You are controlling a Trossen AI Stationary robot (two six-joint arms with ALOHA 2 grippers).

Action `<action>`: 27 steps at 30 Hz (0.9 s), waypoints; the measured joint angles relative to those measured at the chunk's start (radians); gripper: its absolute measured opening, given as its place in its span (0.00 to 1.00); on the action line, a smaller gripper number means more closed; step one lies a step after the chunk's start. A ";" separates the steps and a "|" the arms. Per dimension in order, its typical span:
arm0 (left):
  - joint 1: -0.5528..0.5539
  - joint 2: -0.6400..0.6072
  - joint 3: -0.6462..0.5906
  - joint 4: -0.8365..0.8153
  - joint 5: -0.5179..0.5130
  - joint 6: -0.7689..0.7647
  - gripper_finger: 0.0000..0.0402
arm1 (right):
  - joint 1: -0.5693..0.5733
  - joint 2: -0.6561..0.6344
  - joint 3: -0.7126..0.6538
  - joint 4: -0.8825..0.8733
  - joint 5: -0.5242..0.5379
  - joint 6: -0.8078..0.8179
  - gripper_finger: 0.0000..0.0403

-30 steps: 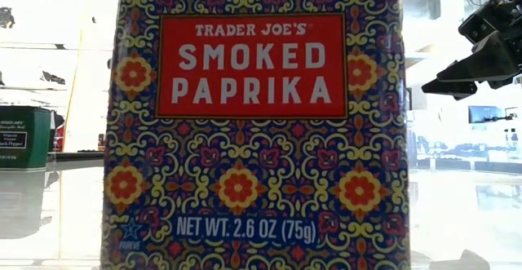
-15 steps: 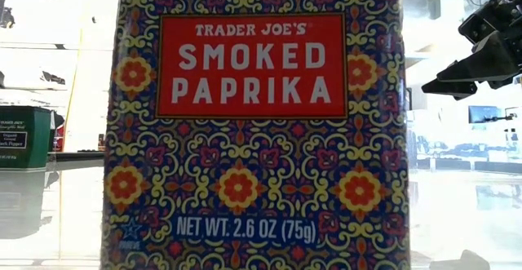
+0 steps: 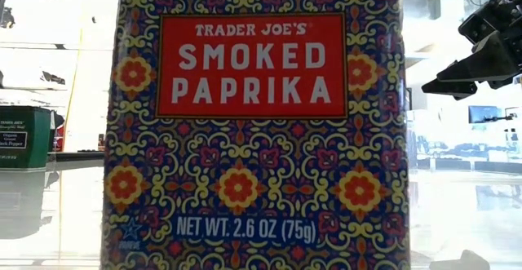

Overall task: Sort spices by type
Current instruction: Put the red spice can into the black bin

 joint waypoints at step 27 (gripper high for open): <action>0.075 0.000 0.000 -0.023 0.154 0.294 0.88 | 0.000 0.000 0.000 0.000 0.000 0.000 0.62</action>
